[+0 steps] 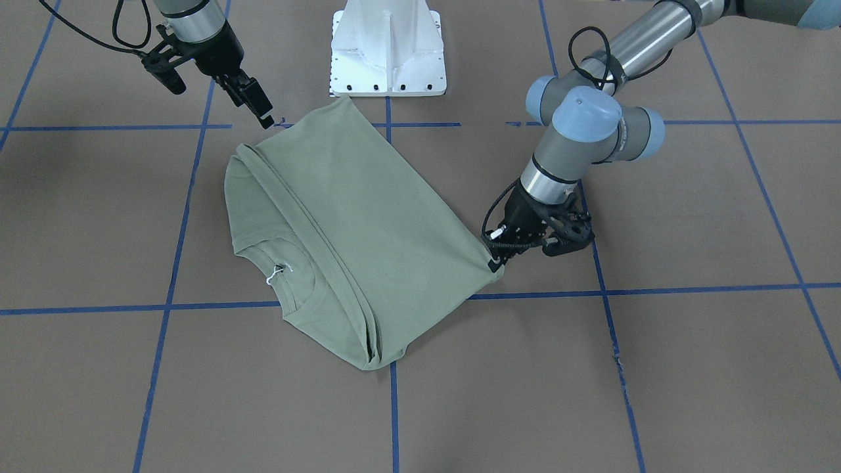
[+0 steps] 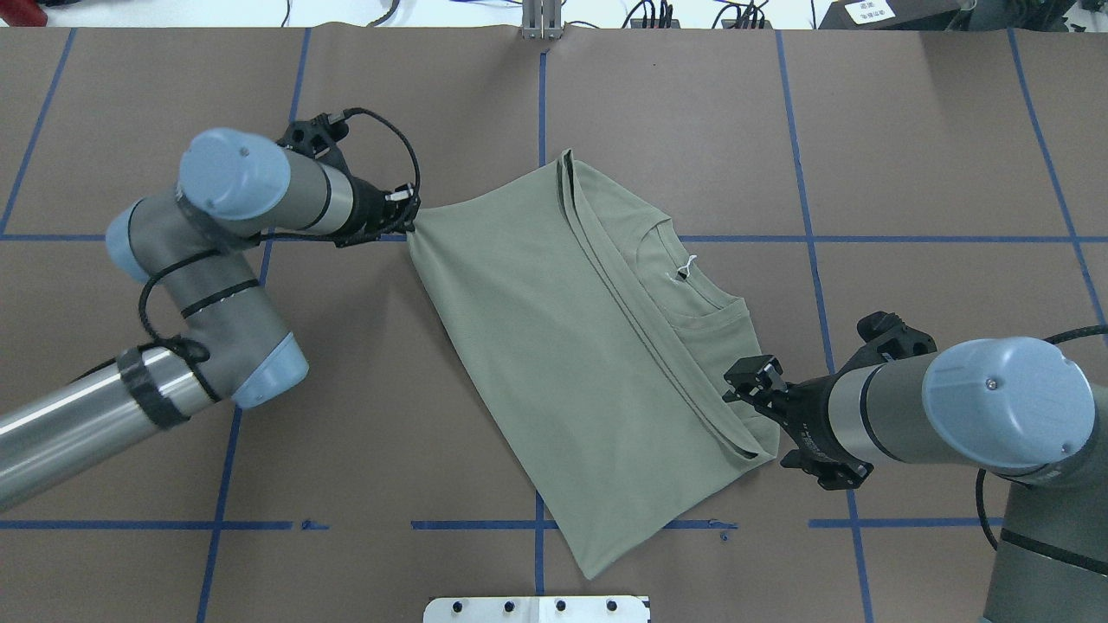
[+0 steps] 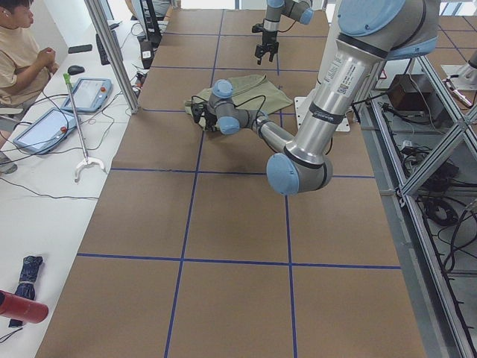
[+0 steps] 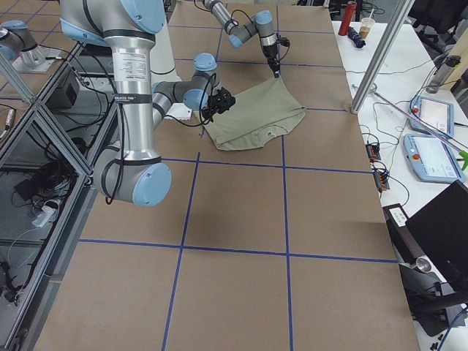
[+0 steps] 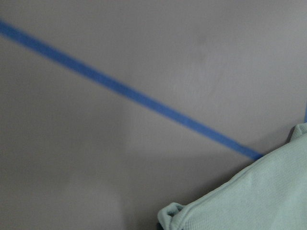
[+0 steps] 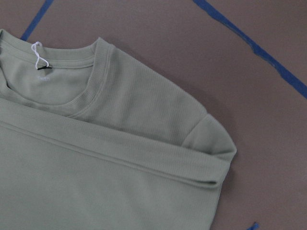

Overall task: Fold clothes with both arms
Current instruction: 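Grasp the shirt corner with the left gripper and rotate the shirt upright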

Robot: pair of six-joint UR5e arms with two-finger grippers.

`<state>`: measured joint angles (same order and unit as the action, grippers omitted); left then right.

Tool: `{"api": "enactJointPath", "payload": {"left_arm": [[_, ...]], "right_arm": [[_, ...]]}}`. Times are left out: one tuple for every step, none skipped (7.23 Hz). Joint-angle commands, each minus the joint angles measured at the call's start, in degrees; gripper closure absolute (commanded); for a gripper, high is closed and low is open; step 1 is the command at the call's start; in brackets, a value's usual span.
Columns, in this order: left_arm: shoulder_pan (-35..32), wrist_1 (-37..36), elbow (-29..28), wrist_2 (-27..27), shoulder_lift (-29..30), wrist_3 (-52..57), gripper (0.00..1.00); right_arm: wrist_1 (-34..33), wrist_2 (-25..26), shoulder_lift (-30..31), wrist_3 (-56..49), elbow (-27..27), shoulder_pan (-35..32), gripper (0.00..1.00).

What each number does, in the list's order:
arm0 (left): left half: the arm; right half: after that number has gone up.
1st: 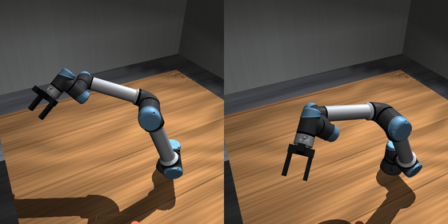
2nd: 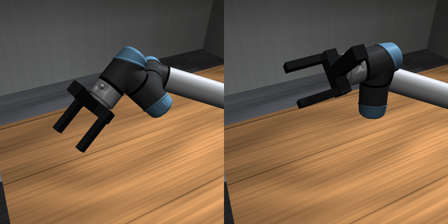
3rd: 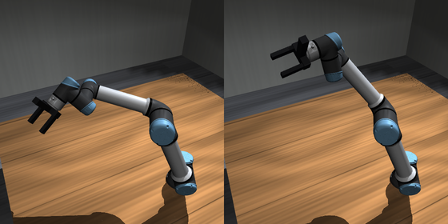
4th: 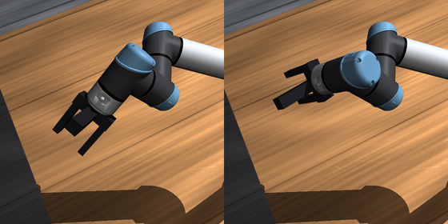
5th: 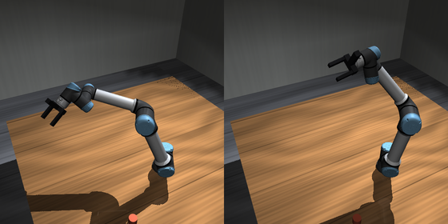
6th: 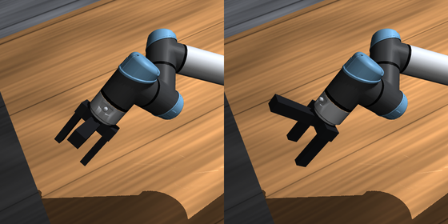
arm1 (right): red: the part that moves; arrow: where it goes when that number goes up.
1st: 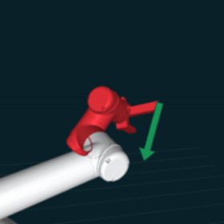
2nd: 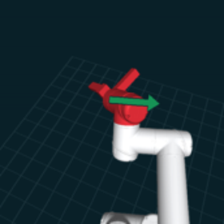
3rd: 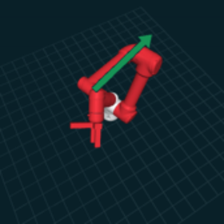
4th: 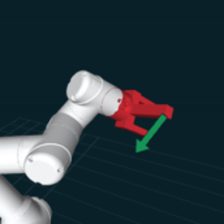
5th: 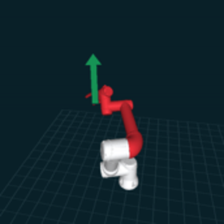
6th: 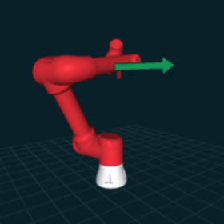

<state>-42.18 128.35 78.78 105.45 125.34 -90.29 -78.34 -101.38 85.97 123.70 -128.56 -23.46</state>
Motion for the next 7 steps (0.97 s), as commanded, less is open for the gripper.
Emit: {"api": "enactJointPath", "payload": {"left_arm": [[-4.75, 12.8, -25.65, -0.16, 14.61, 0.82, 1.0], [-5.63, 17.93, -32.74, -1.46, 17.54, 0.91, 1.0], [-5.72, 18.25, -36.47, -1.91, 20.61, 0.91, 1.0], [-5.72, 20.51, -40.51, -2.61, 22.56, 0.91, 1.0], [-5.64, 22.01, -42.03, -2.71, 23.01, 0.91, 0.99], [-5.64, 21.94, -41.96, -2.45, 23.19, 0.99, 0.52], [-5.81, 21.94, -41.43, -2.01, 23.11, 1.08, 0.43]], "right_arm": [[0.03, 0.39, -1.58, -0.13, 0.33, -0.97, 0.0], [0.03, 0.48, -1.68, -0.21, 0.42, -1.06, 0.0], [0.03, 0.74, -2.03, -0.22, 0.42, -1.23, 0.0], [0.03, 1.18, -2.03, -0.22, 0.33, -1.5, 0.0], [0.03, 1.62, -1.94, -0.22, 0.42, -1.5, 0.0], [0.03, 1.62, -2.03, -0.22, 1.03, -1.41, 0.0], [0.03, 2.23, -4.47, -1.69, 3.56, -1.24, 0.0]]}}
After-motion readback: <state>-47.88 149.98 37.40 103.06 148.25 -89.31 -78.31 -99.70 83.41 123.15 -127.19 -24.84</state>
